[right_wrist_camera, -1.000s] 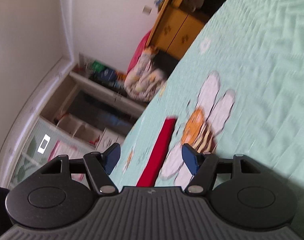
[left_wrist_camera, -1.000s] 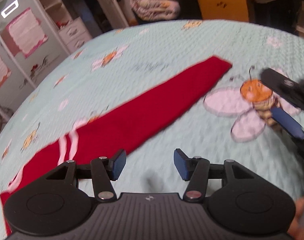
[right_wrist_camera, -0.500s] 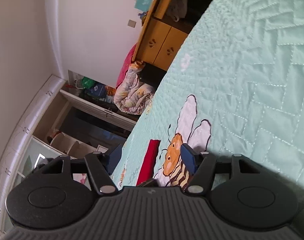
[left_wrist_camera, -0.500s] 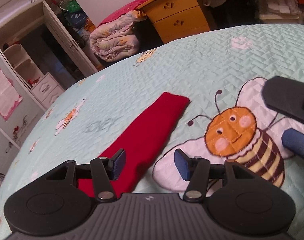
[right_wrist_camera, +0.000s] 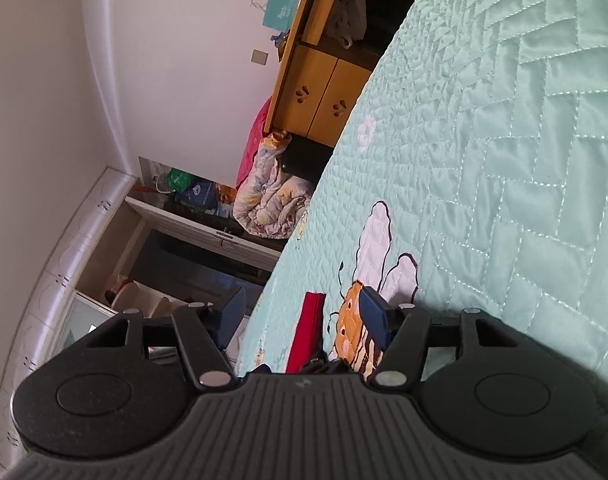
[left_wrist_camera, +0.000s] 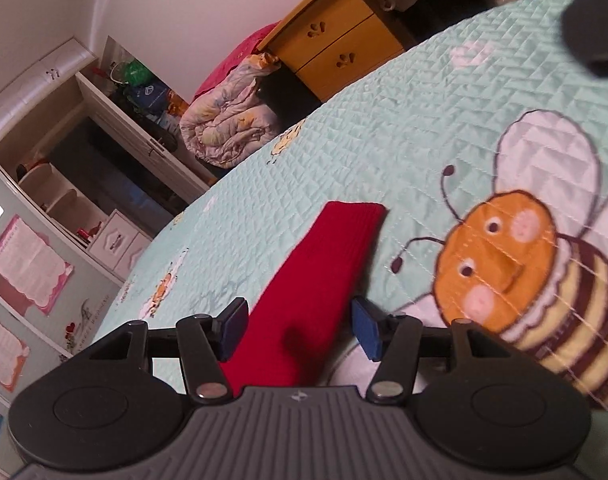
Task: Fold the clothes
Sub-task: 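Move the left gripper to the red sleeve end and close on it, then lift the red sleeve end upward with the left gripper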
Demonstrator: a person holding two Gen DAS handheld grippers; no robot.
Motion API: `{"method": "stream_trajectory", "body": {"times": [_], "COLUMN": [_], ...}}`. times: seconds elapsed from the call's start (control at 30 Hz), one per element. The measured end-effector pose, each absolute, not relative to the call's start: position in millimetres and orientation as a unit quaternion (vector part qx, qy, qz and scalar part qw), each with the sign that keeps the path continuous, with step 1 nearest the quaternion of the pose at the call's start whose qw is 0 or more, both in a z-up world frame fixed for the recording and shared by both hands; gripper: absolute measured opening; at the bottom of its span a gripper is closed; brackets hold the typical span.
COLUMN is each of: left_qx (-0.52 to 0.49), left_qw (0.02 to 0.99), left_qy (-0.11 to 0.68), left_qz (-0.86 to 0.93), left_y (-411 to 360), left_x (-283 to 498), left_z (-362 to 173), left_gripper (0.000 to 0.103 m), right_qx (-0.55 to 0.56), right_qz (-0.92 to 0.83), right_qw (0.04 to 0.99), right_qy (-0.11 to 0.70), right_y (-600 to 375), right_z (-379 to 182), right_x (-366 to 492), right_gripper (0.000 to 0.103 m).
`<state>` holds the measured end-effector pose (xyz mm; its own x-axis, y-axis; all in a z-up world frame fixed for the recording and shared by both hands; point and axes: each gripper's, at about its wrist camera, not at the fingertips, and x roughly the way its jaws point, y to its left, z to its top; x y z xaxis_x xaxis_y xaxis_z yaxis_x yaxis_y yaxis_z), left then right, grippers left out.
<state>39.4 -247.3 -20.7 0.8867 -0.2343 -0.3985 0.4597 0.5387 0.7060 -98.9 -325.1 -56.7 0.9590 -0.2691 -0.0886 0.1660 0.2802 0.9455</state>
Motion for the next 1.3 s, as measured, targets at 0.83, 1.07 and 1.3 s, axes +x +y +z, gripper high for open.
{"method": "stream_trajectory", "body": {"times": [0.83,1.07,1.3], "left_qx": [0.071,0.018,-0.025], "left_qw": [0.936,0.952,0.963], "left_qy": [0.284,0.271,0.236], "left_qz": [-0.194,-0.142,-0.129], "left_y": [-102.9,-23.6,25.2], "left_x": [102.2,98.0,80.7], "left_z": [164.4,221.2,250.9], "left_gripper": [0.007,0.007,0.007], "right_qx": [0.509,0.410,0.329], "right_qz": [-0.071,0.135,0.215], "right_qw": [0.857,0.877,0.877], "right_qy": [0.043,0.211,0.275], "right_y": [-303.1,-217.1,-143.8], "right_z": [-35.3,-21.6,-17.6], "right_x": [-69.0,-22.1,-20.7], "right_gripper": [0.072,0.073,0.073]}}
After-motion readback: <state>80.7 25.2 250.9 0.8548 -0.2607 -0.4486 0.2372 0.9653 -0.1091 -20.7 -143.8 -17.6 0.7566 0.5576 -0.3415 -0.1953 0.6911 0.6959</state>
